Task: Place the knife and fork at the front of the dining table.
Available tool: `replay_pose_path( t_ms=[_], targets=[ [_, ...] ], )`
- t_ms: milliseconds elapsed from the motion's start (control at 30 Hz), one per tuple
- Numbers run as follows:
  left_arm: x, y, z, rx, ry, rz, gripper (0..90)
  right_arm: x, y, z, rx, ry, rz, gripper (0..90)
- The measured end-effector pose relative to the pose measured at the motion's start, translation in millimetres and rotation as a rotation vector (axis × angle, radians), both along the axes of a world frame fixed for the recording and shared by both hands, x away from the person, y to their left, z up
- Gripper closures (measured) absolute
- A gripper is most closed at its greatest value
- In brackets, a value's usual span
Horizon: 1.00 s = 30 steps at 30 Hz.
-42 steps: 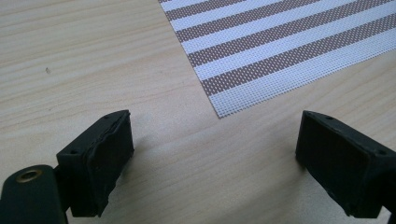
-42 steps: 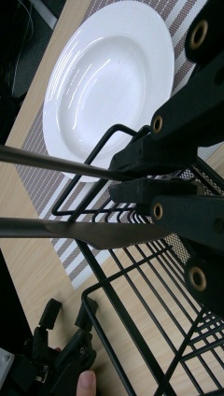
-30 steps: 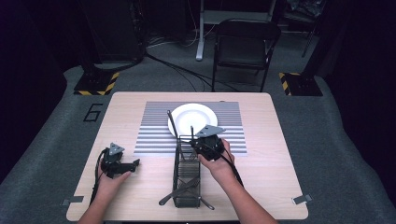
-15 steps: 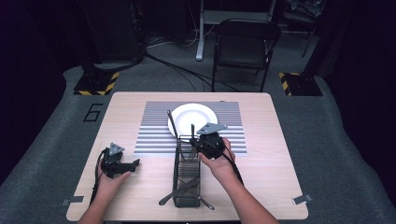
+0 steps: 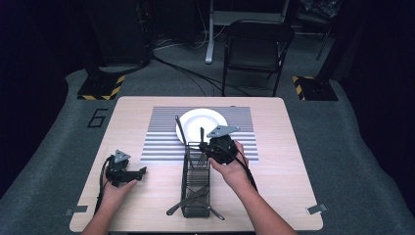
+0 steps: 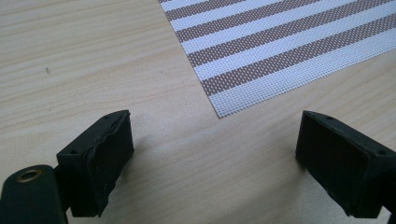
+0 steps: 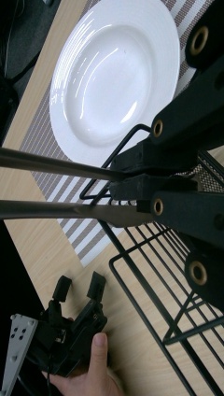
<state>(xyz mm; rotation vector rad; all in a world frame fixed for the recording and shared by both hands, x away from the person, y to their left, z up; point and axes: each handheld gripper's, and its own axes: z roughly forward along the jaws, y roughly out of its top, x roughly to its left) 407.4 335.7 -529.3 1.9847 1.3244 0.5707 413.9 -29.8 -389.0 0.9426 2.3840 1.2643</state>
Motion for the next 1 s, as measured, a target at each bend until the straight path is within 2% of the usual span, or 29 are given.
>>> replay_pose_path(
  t_ms=[433, 533, 667, 800, 1000],
  targets=[
    [0.1, 0.1, 0.0, 0.001, 0.000, -0.002, 10.9, -7.9, -3.8, 30.6, 0.021, -0.013, 0.003, 87.3],
    [0.1, 0.1, 0.0, 0.001, 0.000, -0.001, 10.9, -8.2, -5.0, 37.7, 0.015, -0.021, 0.016, 87.3],
    [0.1, 0.2, 0.1, 0.001, 0.001, -0.002, 10.9, -9.9, -7.5, 49.6, 0.033, -0.011, 0.025, 87.3],
    [0.1, 0.1, 0.0, 0.001, 0.000, -0.002, 10.9, -13.0, -9.8, 64.9, 0.047, -0.020, 0.037, 87.3],
    [0.1, 0.1, 0.0, 0.001, 0.000, -0.001, 10.9, -14.5, -12.4, 76.9, 0.053, -0.021, 0.050, 87.3]
  ],
)
